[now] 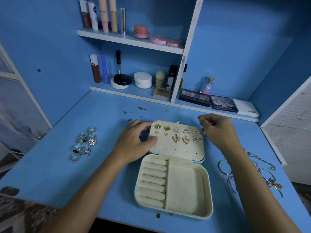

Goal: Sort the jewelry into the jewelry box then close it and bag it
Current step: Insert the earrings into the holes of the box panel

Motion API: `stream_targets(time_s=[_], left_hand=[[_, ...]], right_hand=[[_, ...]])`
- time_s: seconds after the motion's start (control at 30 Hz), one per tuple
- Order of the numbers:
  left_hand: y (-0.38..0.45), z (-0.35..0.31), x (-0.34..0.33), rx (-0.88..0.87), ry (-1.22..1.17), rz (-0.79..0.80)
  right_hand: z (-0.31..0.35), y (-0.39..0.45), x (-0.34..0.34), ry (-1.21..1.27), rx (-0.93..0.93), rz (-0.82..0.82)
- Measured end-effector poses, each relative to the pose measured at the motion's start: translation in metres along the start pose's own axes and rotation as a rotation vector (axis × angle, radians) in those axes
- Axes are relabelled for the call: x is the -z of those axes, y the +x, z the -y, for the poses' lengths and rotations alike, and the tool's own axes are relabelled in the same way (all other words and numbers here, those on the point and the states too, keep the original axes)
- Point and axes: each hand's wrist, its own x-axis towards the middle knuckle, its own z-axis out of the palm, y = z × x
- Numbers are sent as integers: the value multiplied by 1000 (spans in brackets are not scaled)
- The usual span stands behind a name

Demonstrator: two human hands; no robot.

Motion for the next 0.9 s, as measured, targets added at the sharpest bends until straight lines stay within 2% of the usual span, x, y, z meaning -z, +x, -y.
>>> stream_targets(time_s=[0.43,0.9], left_hand=[[0,1,0,-9,12,-18],[0,2,0,-4,19,-16]], right_hand=[[32,71,-52,-408,243,281],[33,92,-75,-522,270,297]])
